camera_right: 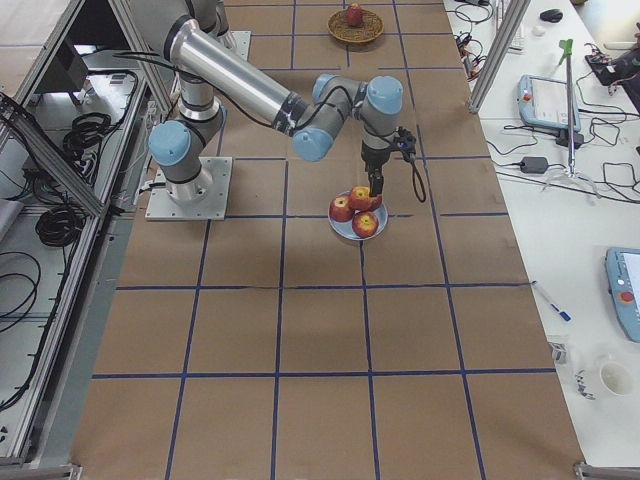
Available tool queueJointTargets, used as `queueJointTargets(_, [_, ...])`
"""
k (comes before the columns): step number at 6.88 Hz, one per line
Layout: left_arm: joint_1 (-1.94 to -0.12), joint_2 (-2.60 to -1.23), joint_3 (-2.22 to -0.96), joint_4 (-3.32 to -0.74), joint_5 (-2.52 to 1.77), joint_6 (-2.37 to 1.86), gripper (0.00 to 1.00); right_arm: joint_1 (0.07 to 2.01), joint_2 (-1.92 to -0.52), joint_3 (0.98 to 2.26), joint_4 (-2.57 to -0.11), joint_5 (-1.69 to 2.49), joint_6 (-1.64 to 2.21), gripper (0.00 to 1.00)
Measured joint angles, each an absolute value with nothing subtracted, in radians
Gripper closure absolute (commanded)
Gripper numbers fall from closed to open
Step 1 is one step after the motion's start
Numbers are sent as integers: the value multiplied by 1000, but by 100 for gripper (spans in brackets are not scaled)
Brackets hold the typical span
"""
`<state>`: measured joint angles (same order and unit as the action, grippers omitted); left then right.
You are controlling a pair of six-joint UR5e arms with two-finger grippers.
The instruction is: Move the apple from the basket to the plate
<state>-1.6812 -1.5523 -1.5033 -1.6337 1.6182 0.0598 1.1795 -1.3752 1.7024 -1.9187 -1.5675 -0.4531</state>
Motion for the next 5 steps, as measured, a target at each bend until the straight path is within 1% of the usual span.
queueJointTargets(2, [-1681,-1552,-1503,-1634,1617,60,1,1283,-1440,1631,-1737,-1571,-335,0])
queueJointTargets(5, [-1681,-1552,-1503,-1634,1616,60,1,1470,-1504,1600,-1618,-1572,-144,0])
